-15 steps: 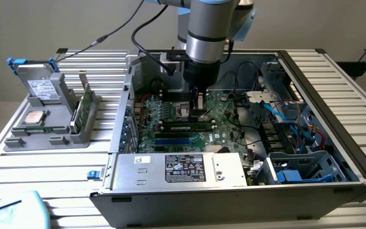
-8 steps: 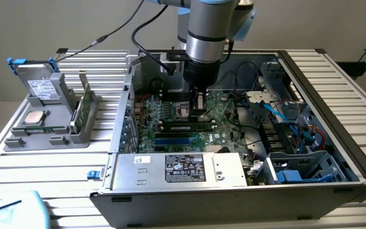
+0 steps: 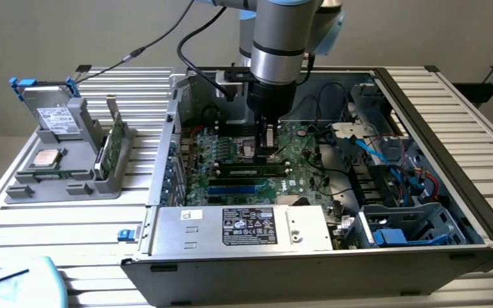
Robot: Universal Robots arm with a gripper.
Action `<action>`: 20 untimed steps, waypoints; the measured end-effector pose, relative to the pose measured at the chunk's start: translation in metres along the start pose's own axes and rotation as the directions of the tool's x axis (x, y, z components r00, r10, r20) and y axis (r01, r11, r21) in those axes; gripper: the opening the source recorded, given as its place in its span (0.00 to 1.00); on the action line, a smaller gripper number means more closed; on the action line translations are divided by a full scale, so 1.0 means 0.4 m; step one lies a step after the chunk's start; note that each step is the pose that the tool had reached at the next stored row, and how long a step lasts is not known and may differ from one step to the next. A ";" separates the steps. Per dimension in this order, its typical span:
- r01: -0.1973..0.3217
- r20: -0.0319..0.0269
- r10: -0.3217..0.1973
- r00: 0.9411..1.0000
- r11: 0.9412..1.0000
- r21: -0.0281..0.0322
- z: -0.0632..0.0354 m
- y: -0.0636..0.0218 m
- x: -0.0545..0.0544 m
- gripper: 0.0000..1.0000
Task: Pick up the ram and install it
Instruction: 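Press down the ram until it locks into place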
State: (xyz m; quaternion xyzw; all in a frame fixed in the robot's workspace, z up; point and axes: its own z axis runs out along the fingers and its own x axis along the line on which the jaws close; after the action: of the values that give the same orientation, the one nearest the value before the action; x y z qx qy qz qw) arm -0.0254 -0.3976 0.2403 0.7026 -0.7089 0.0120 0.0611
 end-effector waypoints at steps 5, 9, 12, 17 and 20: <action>-0.033 0.002 0.033 0.999 0.999 -0.003 0.000 0.000 0.000 0.10; -0.101 0.006 0.101 0.995 0.995 -0.011 0.000 0.000 0.000 0.10; -0.152 0.009 0.153 0.988 0.988 -0.017 0.000 0.000 0.000 0.10; -0.239 0.014 0.240 0.971 0.971 -0.027 0.000 0.000 0.000 0.10; -0.292 0.016 0.292 0.956 0.956 -0.034 0.000 0.000 0.000 0.10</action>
State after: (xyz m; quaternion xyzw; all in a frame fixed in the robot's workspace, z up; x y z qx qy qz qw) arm -0.0255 -0.3976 0.2402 0.5893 -0.8055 0.0027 0.0622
